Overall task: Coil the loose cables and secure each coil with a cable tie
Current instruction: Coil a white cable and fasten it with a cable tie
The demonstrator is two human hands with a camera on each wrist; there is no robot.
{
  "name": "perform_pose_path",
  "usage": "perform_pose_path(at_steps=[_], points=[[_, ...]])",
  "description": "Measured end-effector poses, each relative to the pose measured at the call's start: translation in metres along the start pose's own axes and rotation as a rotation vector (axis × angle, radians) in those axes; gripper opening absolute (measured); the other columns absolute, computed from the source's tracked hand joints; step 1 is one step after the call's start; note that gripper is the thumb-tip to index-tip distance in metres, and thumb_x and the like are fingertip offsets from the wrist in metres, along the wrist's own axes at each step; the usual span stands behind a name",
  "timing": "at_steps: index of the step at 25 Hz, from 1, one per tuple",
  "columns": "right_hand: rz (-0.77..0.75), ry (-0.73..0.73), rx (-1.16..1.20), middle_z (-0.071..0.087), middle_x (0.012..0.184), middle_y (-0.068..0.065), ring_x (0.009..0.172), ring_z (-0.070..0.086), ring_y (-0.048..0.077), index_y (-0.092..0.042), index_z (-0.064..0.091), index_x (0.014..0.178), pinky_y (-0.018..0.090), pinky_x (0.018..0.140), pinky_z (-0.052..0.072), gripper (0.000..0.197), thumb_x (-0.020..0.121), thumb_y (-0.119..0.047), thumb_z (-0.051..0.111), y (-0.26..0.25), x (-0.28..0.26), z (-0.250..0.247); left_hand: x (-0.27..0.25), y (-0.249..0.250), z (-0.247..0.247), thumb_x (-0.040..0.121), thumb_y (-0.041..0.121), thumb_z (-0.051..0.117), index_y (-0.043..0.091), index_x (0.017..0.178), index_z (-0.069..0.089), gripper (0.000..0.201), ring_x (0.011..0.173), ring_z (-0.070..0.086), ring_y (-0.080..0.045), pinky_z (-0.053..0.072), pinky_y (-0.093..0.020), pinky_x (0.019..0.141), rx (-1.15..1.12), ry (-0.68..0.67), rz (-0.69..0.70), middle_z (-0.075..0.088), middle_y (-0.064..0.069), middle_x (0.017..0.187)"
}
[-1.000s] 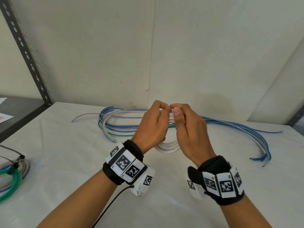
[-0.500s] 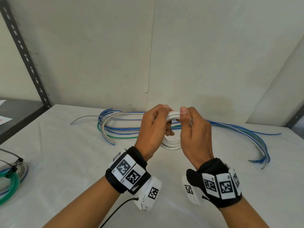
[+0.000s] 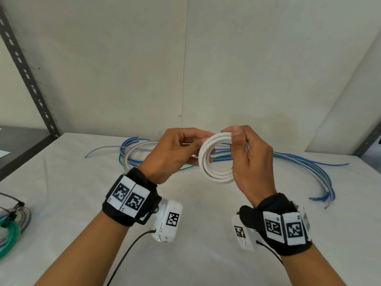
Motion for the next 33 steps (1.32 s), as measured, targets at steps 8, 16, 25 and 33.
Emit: perform_pose_path(at_steps=[8, 16, 25, 33], points=[[-0.089, -0.023, -0.125, 0.051, 0.065, 0.001, 0.059, 0.046, 0.018, -0.011, 0.062, 0.086, 0.027, 0.056, 0.035, 0.039, 0.107, -0.034, 0.039, 0.002, -0.002, 0.003, -0.001, -0.005, 0.001, 0.1, 0.001, 0.056, 0.002, 0.108, 0.073, 0.019, 0.087, 0.074, -0.019, 0.058, -0.026, 0.078, 0.05, -0.071, -0.046, 0.077, -0.014, 0.099], [-0.136, 0.036, -0.197, 0.059, 0.074, -0.001, 0.064, 0.053, 0.018, -0.01, 0.064, 0.09, 0.03, 0.058, 0.04, 0.04, 0.105, -0.037, 0.04, 0.005, -0.003, 0.002, -0.003, 0.003, 0.015, 0.09, 0.006, 0.072, 0.007, 0.114, 0.071, 0.024, 0.099, 0.074, -0.028, 0.059, -0.037, 0.092, 0.04, -0.108, -0.08, 0.077, -0.01, 0.104], [-0.135, 0.024, -0.16, 0.056, 0.072, -0.006, 0.063, 0.05, 0.014, -0.011, 0.062, 0.09, 0.031, 0.057, 0.042, 0.044, 0.105, -0.043, 0.036, 0.004, -0.002, 0.006, -0.002, -0.006, 0.019, 0.099, 0.012, 0.061, -0.001, 0.112, 0.067, 0.019, 0.088, 0.066, -0.026, 0.052, -0.048, 0.09, -0.028, -0.15, -0.094, 0.07, -0.02, 0.093], [-0.134, -0.023, -0.137, 0.056, 0.071, -0.012, 0.06, 0.05, 0.009, -0.015, 0.057, 0.091, 0.034, 0.055, 0.042, 0.036, 0.106, -0.037, 0.034, 0.0, -0.01, 0.016, -0.005, 0.008, 0.035, 0.099, 0.061, 0.045, 0.011, 0.063, 0.053, 0.062, 0.051, 0.035, -0.018, 0.047, -0.031, 0.058, -0.025, 0.056, -0.155, 0.033, -0.002, 0.055]])
Point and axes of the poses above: each hand's wrist, its own x-axis towards the middle knuckle, its own z-axis out of the palm, y = z × x, the point moved 3 cm from there along x, towards the middle knuckle
